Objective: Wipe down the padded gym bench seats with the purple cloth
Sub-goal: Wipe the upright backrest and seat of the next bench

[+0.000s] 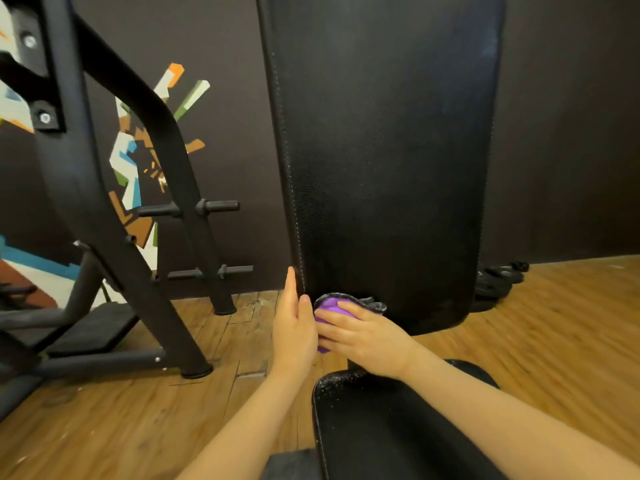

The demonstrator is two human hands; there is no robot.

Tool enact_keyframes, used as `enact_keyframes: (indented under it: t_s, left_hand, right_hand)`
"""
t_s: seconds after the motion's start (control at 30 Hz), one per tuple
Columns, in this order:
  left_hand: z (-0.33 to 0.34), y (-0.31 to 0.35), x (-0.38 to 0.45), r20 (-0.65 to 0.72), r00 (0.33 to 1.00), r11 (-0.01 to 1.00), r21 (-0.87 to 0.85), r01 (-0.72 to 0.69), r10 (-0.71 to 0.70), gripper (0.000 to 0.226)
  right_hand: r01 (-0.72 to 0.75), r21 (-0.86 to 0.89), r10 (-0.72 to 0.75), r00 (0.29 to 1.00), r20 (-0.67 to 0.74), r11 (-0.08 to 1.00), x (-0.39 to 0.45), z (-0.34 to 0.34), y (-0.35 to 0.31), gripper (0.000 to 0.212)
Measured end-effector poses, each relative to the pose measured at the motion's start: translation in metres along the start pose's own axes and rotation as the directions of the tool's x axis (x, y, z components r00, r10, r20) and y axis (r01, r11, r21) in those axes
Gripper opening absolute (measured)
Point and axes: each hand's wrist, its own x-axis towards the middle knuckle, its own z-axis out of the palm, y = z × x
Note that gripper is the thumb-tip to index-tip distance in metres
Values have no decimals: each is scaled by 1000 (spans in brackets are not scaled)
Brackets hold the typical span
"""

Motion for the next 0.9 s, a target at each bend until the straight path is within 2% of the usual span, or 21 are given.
enact_keyframes:
  t_s: [0.1,0.2,0.37,0.5,0.53,0.6,0.63,0.73,0.83,0.9]
  left_hand:
    - [5,-6,-1,-13,999,998,60,-31,32,59]
    - [6,-13,-3,2,997,988,135,-74,75,66]
    - [16,-20,-12,-22,995,976,199,-89,95,77]
    - [26,-17,-13,-103,992,978,199,-54,75,78]
    - [28,-16,-13,-116,991,978,203,-49,73,78]
    - [28,-16,-13,-128,989,977,208,-49,77,78]
    - [28,-16,-14,-128,989,976,213,-51,80,78]
    - [26,-17,-15,-122,988,969,238,-66,98,79]
    - [27,-19,-14,-122,986,966,248,-77,110,79]
    - [27,-18,-13,-129,985,965,249,-79,114,79]
  right_hand:
    - [55,-31,-54,998,11,998,-12,4,13,71]
    - [30,-38,-29,999,31,999,-45,11,30,76]
    - [-128,-29,130,989,66,991,-142,21,69,83]
    - [-287,20,285,957,61,958,-174,19,78,92]
    - [-287,43,286,958,31,957,-172,18,77,90]
    - [-252,95,262,957,-125,963,-156,13,77,63]
    - [-253,121,275,936,-220,960,-144,10,81,49]
    - [-461,197,501,780,-376,865,-105,-5,99,40]
    - [-657,280,712,612,-343,700,-84,2,96,55]
    - [-680,320,750,565,-344,660,-87,19,78,65]
